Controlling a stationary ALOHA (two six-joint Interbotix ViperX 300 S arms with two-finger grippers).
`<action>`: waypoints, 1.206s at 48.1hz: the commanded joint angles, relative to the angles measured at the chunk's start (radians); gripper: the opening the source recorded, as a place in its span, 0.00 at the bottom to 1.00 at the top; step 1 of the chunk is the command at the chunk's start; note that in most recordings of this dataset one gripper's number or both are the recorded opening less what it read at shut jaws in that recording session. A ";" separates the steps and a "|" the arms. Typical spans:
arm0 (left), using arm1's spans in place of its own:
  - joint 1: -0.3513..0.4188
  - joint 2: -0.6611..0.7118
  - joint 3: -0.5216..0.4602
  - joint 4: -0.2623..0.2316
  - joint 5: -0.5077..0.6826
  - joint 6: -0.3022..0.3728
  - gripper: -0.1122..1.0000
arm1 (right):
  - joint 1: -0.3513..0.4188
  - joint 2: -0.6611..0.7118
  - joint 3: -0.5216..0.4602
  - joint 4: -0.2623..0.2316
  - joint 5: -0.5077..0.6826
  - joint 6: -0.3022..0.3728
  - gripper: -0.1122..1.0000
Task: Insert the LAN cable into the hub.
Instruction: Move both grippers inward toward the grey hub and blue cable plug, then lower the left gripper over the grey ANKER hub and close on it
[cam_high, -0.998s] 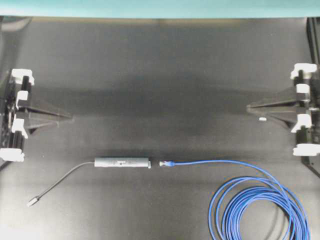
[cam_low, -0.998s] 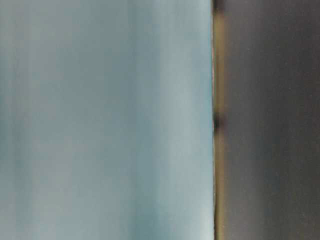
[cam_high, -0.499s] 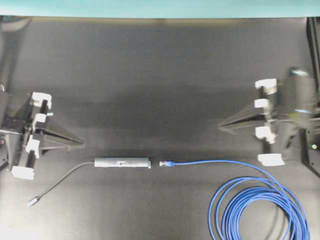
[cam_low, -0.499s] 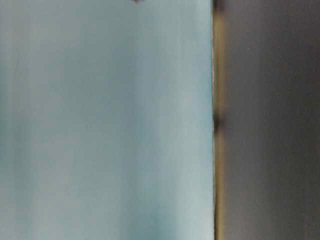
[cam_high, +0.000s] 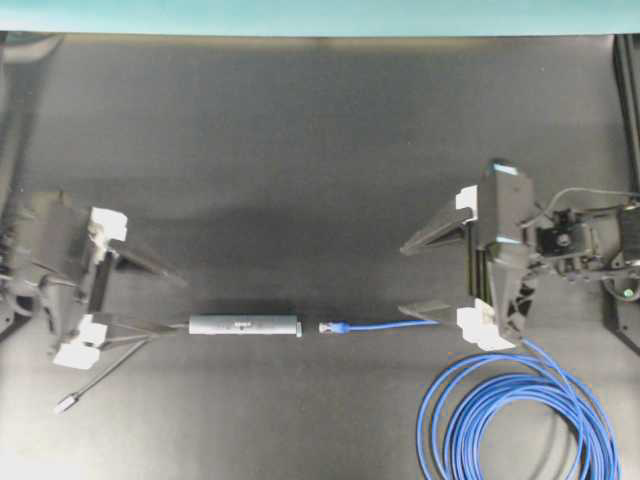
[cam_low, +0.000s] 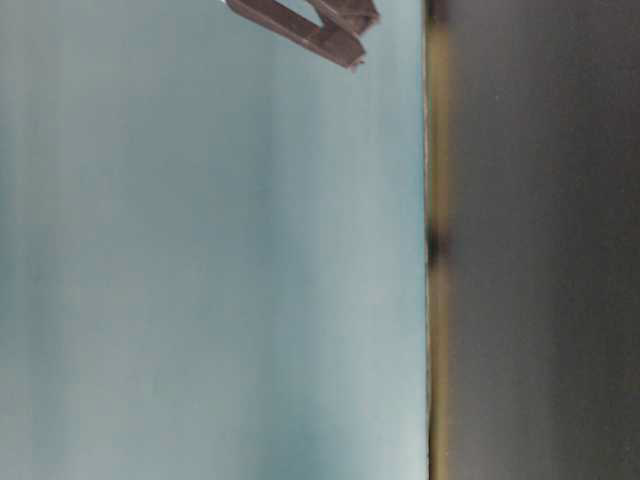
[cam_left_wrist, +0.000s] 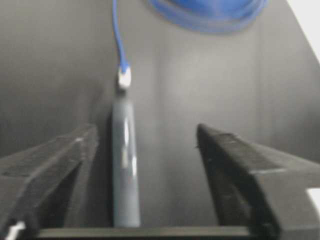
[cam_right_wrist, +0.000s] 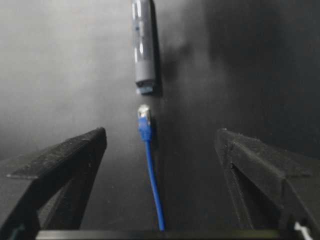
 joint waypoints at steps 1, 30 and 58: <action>-0.005 0.077 0.012 0.003 -0.120 -0.002 0.72 | 0.009 0.005 -0.014 0.003 -0.009 0.017 0.84; 0.023 0.537 -0.075 0.003 -0.442 -0.008 0.73 | 0.012 0.005 -0.015 0.003 -0.012 0.063 0.84; 0.012 0.726 -0.179 0.002 -0.474 -0.009 0.73 | 0.032 -0.005 -0.011 0.003 -0.006 0.071 0.84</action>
